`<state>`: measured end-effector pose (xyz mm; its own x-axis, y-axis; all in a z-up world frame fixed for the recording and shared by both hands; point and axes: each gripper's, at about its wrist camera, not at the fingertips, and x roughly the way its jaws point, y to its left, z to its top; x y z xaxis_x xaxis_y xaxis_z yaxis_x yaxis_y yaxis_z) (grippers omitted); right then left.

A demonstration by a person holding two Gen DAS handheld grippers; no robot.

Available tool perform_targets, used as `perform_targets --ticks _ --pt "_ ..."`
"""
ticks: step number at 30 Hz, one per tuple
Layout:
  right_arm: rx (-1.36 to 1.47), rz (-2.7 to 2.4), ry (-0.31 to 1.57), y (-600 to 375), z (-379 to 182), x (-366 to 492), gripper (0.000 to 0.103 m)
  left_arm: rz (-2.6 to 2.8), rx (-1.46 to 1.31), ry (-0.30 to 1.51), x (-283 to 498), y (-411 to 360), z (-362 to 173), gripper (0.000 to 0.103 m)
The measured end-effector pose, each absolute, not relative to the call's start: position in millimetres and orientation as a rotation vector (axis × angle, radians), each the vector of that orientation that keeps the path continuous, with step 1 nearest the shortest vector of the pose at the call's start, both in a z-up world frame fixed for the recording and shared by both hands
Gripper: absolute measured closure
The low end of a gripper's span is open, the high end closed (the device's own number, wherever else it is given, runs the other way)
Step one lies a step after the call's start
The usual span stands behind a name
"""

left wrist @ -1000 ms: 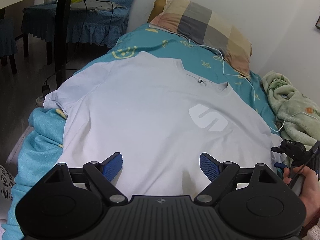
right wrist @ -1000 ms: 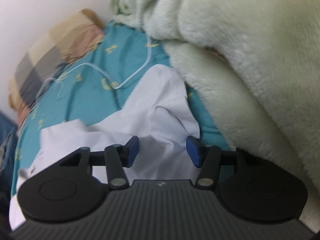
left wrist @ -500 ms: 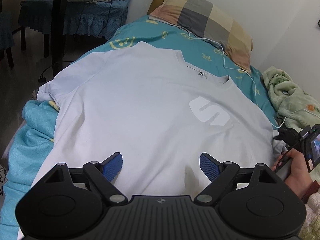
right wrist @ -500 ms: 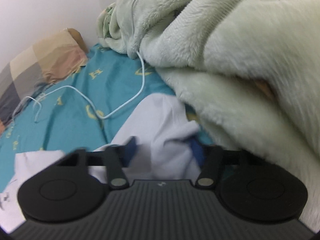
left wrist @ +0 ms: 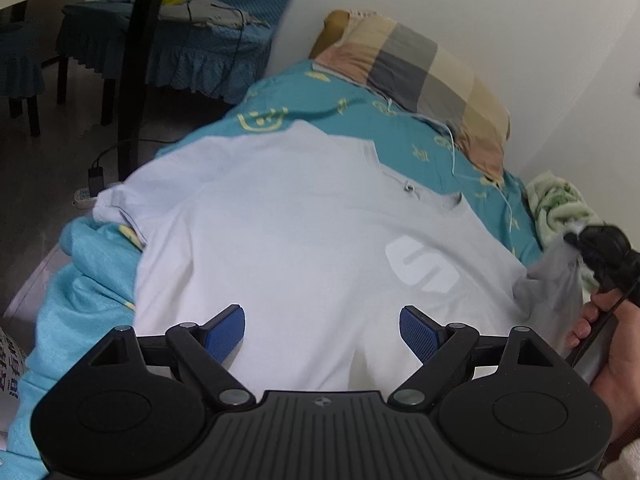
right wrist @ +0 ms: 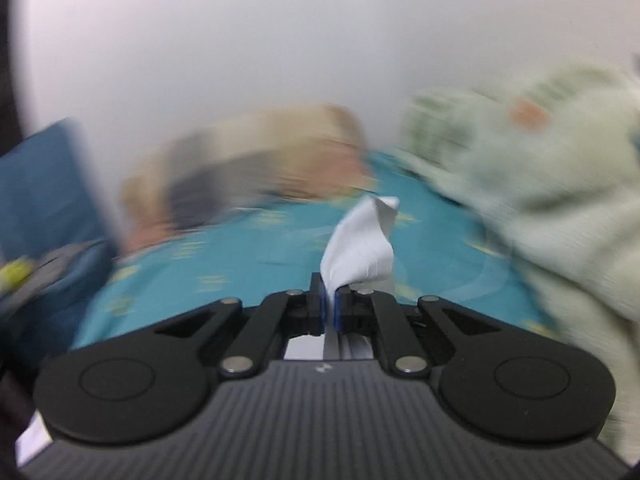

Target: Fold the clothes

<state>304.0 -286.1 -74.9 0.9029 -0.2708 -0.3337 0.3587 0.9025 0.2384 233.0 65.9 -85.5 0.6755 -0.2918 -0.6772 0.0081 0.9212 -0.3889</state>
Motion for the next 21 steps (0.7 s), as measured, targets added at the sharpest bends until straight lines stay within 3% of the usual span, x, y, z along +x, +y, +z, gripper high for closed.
perform_targets --ticks 3,7,12,14,16,17,21 --pt "0.241 -0.155 0.339 -226 -75 318 0.095 -0.140 -0.409 0.781 229 81 -78 0.016" --pt "0.190 -0.050 0.481 -173 -119 338 0.095 -0.094 -0.456 0.753 227 101 -74 0.016" --pt "0.314 0.000 0.638 -167 -160 346 0.091 -0.078 -0.467 0.774 231 107 -82 0.016" --pt "0.360 0.030 0.666 -172 -160 341 0.081 -0.088 -0.460 0.779 233 104 -84 0.016" --pt "0.362 0.068 0.659 -178 -145 327 0.053 -0.098 -0.447 0.782 235 100 -86 0.016" --pt "0.363 0.087 0.655 -181 -137 319 0.048 -0.104 -0.443 0.784 235 98 -87 0.016" --pt "0.376 0.120 0.632 -205 -91 269 0.047 -0.130 -0.418 0.785 233 90 -86 0.016"
